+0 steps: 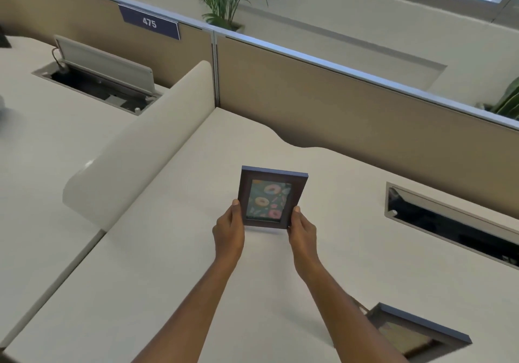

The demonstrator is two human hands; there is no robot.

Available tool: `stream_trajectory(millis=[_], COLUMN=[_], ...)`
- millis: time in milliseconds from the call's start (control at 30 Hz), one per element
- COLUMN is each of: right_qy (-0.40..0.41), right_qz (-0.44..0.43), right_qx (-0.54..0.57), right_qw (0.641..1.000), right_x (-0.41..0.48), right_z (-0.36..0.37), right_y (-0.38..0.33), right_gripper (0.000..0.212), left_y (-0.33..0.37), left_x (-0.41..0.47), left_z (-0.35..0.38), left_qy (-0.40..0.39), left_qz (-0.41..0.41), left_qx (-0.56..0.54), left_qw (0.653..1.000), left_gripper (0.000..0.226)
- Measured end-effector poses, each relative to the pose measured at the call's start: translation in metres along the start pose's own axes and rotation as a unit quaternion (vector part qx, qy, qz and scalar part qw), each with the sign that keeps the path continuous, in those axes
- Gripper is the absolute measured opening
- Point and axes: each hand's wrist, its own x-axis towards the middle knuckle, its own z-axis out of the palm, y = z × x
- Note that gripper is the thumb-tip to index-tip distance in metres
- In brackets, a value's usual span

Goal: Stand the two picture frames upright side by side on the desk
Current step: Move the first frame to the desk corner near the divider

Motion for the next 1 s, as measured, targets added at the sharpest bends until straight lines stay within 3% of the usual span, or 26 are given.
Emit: stream_trajectory(millis=[200,500,1000], right_qy=[-0.027,-0.041,-0.033], right_qz=[-0.009,-0.028,-0.055], right_qx=[-0.017,-0.044,-0.089], right_qw=[0.999,0.998,0.994], right_x=[0.062,0.140,0.169], right_z=[0.029,0.075,0.098], right_y=[-0.022,-0.046,-0.048], right_gripper=[0.050,0.051,0.050], left_y=[0.013,0.024,0.031], left_x=[0.055,0.139,0.179], left_z=[0.011,0.023,0.025], left_qy=[0.036,0.086,0.110], left_qz=[-0.005,0.006,0.026], left_qx=[-0.016,-0.025,0.012], left_qw=[0.999,0.996,0.994], left_gripper=[0.052,0.056,0.058])
